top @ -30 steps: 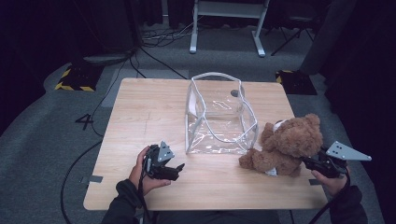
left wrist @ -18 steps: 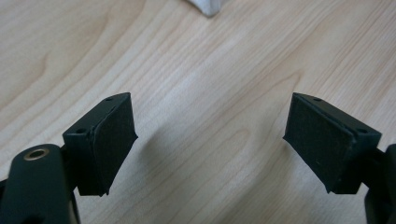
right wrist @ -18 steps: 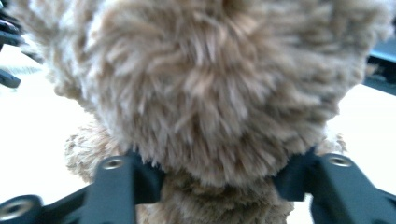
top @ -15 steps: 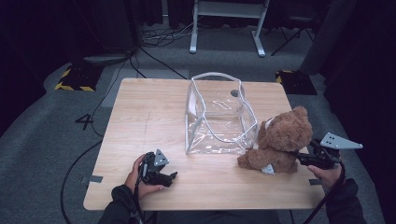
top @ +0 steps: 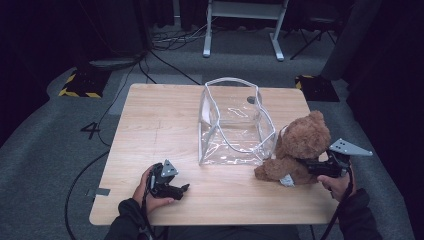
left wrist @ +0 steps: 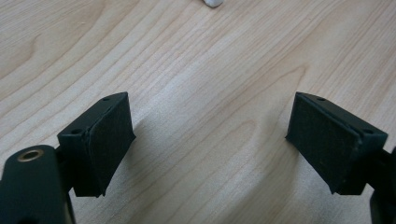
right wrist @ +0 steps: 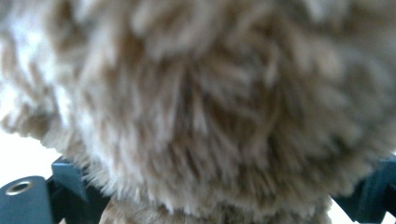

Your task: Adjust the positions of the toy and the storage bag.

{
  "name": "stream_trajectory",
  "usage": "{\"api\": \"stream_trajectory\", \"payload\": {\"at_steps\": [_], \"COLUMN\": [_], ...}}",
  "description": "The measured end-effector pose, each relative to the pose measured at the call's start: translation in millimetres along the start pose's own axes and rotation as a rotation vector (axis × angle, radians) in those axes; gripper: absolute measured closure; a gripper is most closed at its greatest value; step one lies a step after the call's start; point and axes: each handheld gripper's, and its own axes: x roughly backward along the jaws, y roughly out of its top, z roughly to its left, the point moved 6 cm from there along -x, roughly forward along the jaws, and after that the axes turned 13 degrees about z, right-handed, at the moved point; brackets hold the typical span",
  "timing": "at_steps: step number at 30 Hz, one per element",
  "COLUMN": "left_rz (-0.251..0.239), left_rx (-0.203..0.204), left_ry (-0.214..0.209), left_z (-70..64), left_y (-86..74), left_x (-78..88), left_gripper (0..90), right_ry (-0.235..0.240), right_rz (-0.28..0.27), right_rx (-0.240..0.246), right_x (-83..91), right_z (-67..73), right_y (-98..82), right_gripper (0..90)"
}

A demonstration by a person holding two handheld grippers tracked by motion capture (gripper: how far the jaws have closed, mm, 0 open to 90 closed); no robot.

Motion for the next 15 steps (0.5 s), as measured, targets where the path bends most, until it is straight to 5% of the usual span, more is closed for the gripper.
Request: {"api": "stream_trajectory", "payload": {"at_steps": [9, 15], "left_rz": [0.0, -0.003], "left_rx": [0.023, 0.029], "left_ry": [0.01, 0.013], "left_z": [2.3, 2.7], "left_y": [-0.3, 0.0], "left_x": [0.2, 0.1], "left_gripper": [14.7, 15.0], "right_ry": [-0.002, 0.004], "right_rz": [0.02, -0.013], "right_rx": [0.087, 0.1], "right_x": [-1.7, 2.8], "right_z": [7.9, 4.7], "right_y": [-2.9, -7.8], "right_gripper": [41.2, 48.7]}}
